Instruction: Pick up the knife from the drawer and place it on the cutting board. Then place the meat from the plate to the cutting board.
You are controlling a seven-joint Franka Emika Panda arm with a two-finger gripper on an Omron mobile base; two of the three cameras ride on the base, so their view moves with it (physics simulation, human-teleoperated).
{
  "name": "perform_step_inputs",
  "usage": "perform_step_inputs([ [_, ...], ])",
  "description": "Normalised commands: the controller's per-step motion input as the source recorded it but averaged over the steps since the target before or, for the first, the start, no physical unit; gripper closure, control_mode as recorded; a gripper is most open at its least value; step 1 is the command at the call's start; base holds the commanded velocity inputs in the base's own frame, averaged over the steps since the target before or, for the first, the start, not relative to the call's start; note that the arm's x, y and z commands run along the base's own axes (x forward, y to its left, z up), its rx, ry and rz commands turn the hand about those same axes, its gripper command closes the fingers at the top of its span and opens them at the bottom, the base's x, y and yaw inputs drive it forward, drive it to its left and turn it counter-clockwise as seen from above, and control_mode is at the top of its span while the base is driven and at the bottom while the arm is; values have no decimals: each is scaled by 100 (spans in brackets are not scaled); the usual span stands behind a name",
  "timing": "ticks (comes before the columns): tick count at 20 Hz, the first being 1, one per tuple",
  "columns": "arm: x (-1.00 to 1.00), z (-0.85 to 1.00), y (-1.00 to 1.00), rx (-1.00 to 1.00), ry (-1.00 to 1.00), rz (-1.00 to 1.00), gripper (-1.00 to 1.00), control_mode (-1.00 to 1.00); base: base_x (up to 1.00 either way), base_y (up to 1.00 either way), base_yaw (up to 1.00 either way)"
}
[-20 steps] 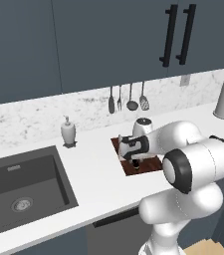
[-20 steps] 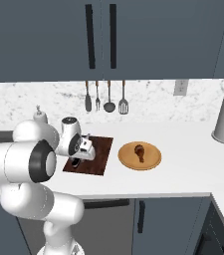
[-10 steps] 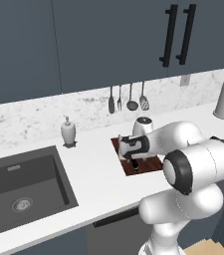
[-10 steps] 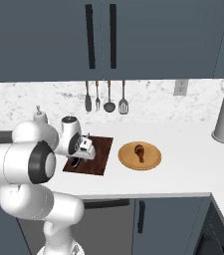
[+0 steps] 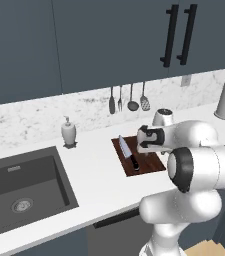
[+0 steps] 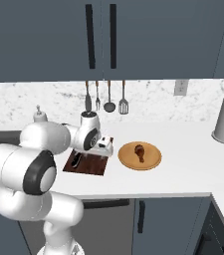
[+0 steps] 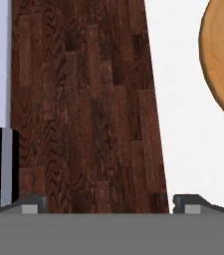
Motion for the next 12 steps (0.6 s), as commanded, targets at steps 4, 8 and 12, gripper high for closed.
perform_step_inputs([
  [4, 29, 5, -99, 0, 8, 0, -100, -100, 0, 0, 0],
  [8, 16, 0, -97, 2, 11, -2, -100, -100, 0, 0, 0],
  [12, 18, 0, -94, 3, 7, -1, -100, -100, 0, 0, 0],
])
